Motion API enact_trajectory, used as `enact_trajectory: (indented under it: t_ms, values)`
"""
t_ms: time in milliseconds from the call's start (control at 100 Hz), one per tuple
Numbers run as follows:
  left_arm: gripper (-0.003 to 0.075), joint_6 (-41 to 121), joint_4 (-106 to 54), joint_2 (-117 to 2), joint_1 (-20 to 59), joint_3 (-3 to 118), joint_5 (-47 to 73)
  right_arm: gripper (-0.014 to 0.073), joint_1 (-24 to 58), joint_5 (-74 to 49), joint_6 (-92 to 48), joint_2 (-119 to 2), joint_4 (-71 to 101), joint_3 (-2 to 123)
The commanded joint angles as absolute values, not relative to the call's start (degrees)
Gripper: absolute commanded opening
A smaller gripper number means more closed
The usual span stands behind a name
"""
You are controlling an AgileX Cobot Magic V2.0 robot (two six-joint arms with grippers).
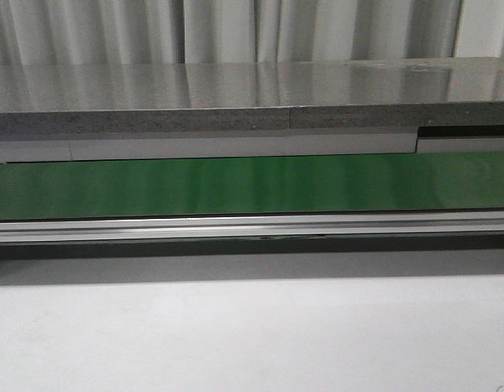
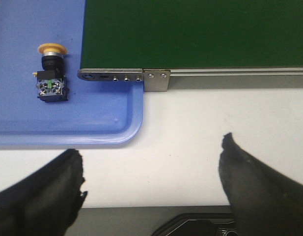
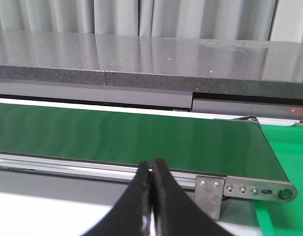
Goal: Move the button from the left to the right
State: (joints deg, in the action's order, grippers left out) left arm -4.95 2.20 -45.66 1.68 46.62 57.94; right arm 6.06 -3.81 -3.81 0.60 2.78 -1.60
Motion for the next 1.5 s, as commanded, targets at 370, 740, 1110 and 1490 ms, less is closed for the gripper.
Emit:
enact_trajectory:
  t_ms: [370, 740, 1110, 1490]
  values:
    - [0.0619, -6.69, 11.23, -51.58, -3.62, 54.67, 54.19, -0.0068, 6.20, 0.86, -3.87, 1.71, 2.00, -0.60]
    - [0.0619, -1.73, 4.49, -68.70, -18.42, 61.84, 47.52, -0.0068, 6.20, 0.86, -3.87, 1.71, 2.00, -0.60]
    - [0.0619, 0.31, 2.08, -88.33, -22.04, 65.99, 43.44, -0.0068, 6.20, 0.86, -3.87, 1.71, 2.00, -0.60]
    - [0.0619, 0.55, 2.22, -96.23, -22.13, 65.99, 38.19, -0.0068, 6.20, 0.86, -3.87, 1.71, 2.00, -0.60]
